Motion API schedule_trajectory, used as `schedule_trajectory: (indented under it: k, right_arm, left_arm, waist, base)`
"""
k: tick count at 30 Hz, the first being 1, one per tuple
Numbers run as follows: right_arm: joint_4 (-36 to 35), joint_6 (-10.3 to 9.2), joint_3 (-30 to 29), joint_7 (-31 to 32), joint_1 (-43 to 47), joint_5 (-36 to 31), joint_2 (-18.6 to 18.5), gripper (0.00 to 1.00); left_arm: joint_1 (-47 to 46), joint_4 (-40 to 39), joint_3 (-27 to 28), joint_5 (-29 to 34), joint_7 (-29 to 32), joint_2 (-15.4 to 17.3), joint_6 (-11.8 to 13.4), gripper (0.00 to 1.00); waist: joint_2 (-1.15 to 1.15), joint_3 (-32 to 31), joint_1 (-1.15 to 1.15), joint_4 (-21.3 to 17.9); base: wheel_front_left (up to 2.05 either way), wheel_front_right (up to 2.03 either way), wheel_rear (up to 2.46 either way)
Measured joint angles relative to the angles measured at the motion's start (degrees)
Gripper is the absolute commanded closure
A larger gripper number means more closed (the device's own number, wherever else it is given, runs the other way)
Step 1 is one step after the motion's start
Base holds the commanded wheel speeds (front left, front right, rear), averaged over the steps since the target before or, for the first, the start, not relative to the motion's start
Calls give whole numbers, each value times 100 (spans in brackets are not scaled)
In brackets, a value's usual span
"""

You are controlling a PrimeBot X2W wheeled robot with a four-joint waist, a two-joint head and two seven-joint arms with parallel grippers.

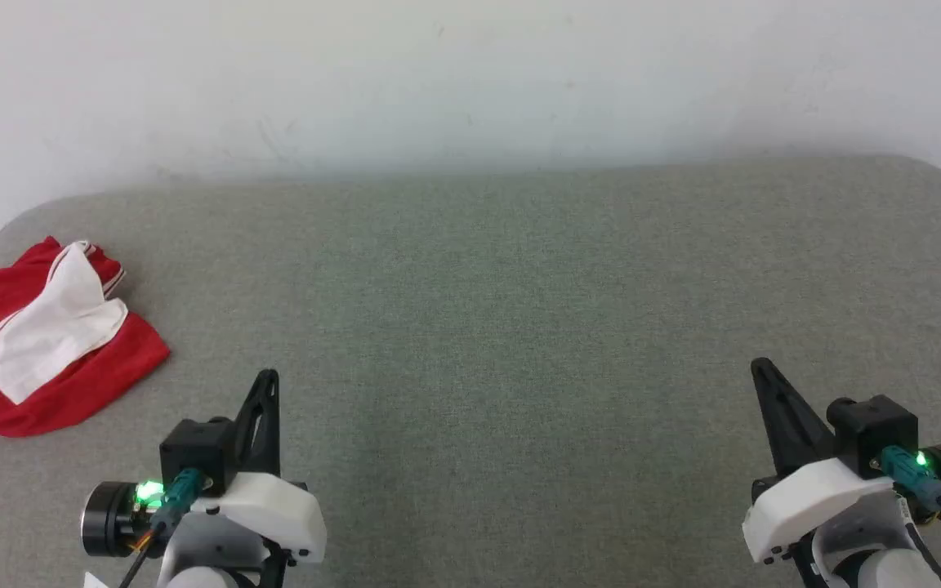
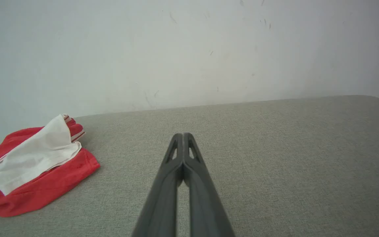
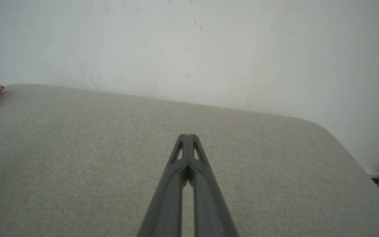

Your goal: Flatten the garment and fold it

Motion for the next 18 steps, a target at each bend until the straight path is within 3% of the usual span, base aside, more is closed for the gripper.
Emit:
schedule_trajectory:
  k: [18]
  right_arm:
    - [0, 0, 0, 0, 0, 0, 0, 100]
  left_arm:
    - [0, 0, 0, 0, 0, 0, 0, 100]
  waist:
    - [0, 0, 0, 0]
  base:
    - [0, 0, 0]
